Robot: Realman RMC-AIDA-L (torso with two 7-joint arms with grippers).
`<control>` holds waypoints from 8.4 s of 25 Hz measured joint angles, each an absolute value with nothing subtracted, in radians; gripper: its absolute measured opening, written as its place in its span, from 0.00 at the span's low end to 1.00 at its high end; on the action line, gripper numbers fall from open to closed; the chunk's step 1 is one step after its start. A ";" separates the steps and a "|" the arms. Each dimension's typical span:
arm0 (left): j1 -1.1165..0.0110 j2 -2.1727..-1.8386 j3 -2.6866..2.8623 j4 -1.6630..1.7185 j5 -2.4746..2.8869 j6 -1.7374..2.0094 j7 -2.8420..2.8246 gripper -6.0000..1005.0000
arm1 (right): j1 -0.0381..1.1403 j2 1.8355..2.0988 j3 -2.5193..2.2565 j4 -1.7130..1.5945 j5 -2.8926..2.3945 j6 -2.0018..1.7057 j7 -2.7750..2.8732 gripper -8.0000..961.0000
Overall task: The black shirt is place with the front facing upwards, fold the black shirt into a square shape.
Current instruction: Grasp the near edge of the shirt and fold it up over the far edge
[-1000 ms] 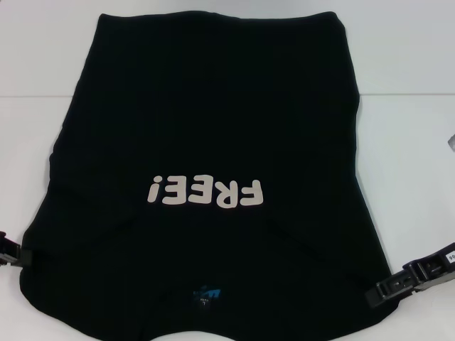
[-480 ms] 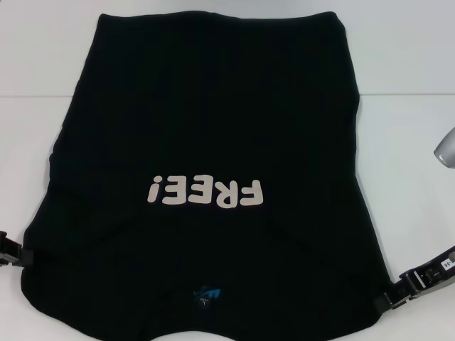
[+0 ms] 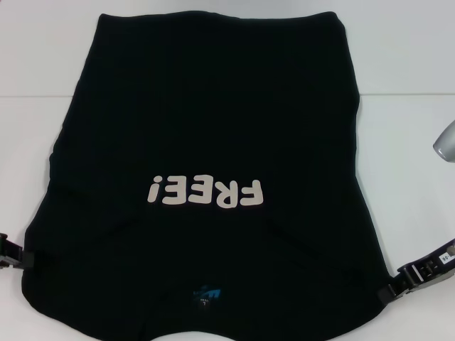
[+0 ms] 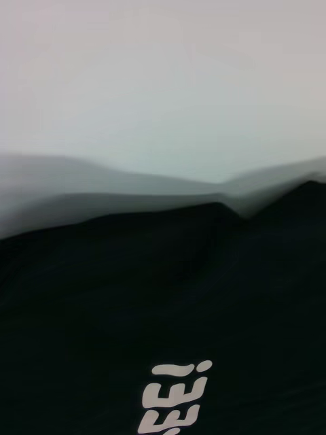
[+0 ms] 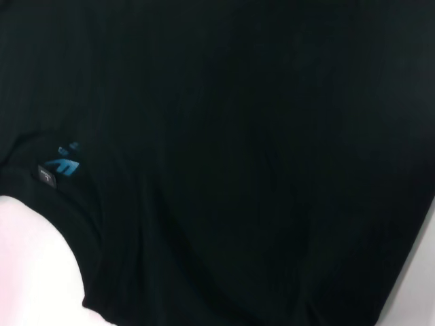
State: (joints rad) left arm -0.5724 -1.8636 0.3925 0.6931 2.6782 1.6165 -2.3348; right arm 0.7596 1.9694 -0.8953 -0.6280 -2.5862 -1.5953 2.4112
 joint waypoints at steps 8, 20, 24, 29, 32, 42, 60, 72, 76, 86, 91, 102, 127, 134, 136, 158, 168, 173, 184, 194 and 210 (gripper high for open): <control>-0.596 -1.832 0.394 0.621 2.688 1.717 -2.265 0.05 | 0.774 1.933 -0.902 -0.630 -2.586 -1.666 2.353 0.10; -0.602 -1.823 0.443 0.556 2.799 1.987 -2.163 0.05 | 0.743 1.913 -0.909 -0.606 -2.696 -1.883 2.128 0.10; -0.597 -1.834 0.486 0.553 2.801 1.998 -2.155 0.05 | 0.738 1.917 -0.897 -0.603 -2.719 -1.880 2.112 0.10; -0.608 -1.833 0.437 0.561 2.781 1.982 -2.149 0.05 | 0.741 1.912 -0.793 -0.604 -2.714 -1.849 2.124 0.10; -0.620 -1.824 0.364 0.561 2.769 1.957 -2.156 0.05 | 0.741 1.907 -0.680 -0.603 -2.712 -1.837 2.125 0.09; -0.654 -1.812 0.238 0.581 2.770 1.879 -2.215 0.05 | 0.734 1.892 -0.448 -0.574 -2.710 -1.798 2.125 0.09; -0.565 -1.822 0.307 0.635 2.823 1.852 -2.417 0.30 | 0.734 1.904 -0.477 -0.557 -2.712 -1.788 2.115 0.09; -0.552 -1.833 0.314 0.623 2.832 1.776 -2.436 0.82 | 0.734 1.904 -0.475 -0.557 -2.713 -1.786 2.115 0.09; -0.555 -1.835 0.314 0.620 2.829 1.766 -2.432 0.84 | 0.733 1.904 -0.475 -0.557 -2.714 -1.786 2.115 0.09; -0.564 -1.844 0.318 0.618 2.830 1.759 -2.423 0.87 | 0.733 1.905 -0.477 -0.557 -2.717 -1.785 2.114 0.09; -0.574 -1.856 0.339 0.617 2.831 1.757 -2.421 0.86 | 0.733 1.905 -0.477 -0.555 -2.715 -1.791 2.114 0.09; -0.582 -1.862 0.342 0.617 2.824 1.758 -2.416 0.86 | 0.735 1.908 -0.481 -0.555 -2.717 -1.792 2.114 0.09; -0.587 -1.893 0.363 0.670 2.830 1.725 -2.397 0.59 | 0.735 1.910 -0.489 -0.555 -2.715 -1.800 2.115 0.09; -0.593 -1.903 0.396 0.674 2.828 1.724 -2.397 0.33 | 0.733 1.910 -0.489 -0.555 -2.713 -1.801 2.114 0.09; -0.593 -1.903 0.396 0.675 2.828 1.724 -2.397 0.29 | 0.733 1.910 -0.489 -0.555 -2.713 -1.801 2.114 0.09; -0.639 -1.840 0.396 0.587 2.830 1.850 -2.358 0.02 | 0.739 1.908 -0.558 -0.557 -2.717 -1.840 2.073 0.11; -0.664 -1.832 0.379 0.583 2.802 1.882 -2.345 0.02 | 0.734 1.906 -0.529 -0.558 -2.702 -1.845 2.066 0.12; -0.679 -1.810 0.267 0.581 2.770 1.807 -2.366 0.02 | 0.729 1.896 -0.415 -0.556 -2.653 -1.811 2.087 0.13; -0.676 -1.812 0.161 0.525 2.529 1.500 -2.386 0.02 | 0.685 1.880 -0.279 -0.533 -2.353 -1.589 2.154 0.15; -0.684 -1.886 0.165 0.454 2.300 1.192 -2.268 0.02 | 0.683 1.939 -0.279 -0.451 -2.094 -1.244 2.012 0.16; -0.801 -1.997 0.180 0.449 2.231 0.831 -2.145 0.02 | 0.712 2.053 -0.292 -0.439 -2.054 -0.939 1.824 0.18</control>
